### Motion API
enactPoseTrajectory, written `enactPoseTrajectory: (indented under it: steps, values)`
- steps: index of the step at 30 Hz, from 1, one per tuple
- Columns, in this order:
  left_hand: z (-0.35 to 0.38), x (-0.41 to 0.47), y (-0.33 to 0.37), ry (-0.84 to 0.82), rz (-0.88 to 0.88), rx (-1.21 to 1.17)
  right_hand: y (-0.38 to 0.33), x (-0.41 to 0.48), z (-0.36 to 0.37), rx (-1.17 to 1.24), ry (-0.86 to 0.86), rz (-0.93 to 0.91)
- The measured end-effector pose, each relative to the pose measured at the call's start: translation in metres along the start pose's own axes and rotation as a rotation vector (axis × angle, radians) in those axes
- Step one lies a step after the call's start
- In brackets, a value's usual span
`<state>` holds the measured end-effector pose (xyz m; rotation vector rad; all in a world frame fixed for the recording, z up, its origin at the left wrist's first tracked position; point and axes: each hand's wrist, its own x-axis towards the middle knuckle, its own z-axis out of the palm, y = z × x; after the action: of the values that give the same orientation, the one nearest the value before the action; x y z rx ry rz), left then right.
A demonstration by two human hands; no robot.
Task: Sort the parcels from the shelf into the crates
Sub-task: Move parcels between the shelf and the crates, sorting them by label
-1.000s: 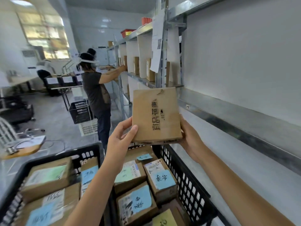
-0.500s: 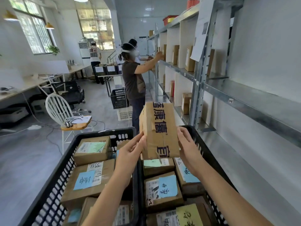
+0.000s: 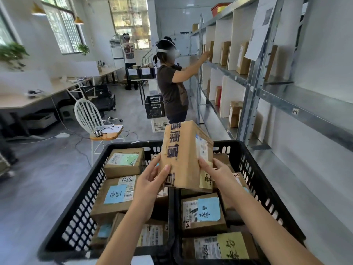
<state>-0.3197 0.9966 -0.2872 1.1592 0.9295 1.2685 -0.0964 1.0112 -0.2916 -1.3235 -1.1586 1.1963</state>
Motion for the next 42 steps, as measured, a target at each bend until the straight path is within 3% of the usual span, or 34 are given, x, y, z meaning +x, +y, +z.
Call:
enactPoseTrajectory:
  steps: [4,9,15,25,35,42]
  values:
    - [-0.011,0.001,-0.006,0.099,0.051,-0.008,0.001,0.003,0.001,0.107,0.077,-0.07]
    - [-0.018,0.002,-0.016,0.217,-0.038,0.037,0.0,-0.001,0.008,0.123,0.025,-0.151]
    - [-0.022,-0.003,-0.024,0.26,-0.175,0.056,0.004,0.003,0.015,0.118,-0.124,-0.081]
    - [-0.04,-0.007,-0.023,0.216,-0.128,0.104,0.011,0.019,0.021,0.166,-0.106,0.001]
    - [-0.134,-0.011,-0.01,0.523,-0.035,0.251,0.023,0.051,0.048,0.211,-0.132,0.079]
    - [-0.173,0.006,-0.007,0.572,-0.015,0.343,0.024,0.068,0.118,0.176,-0.229,0.178]
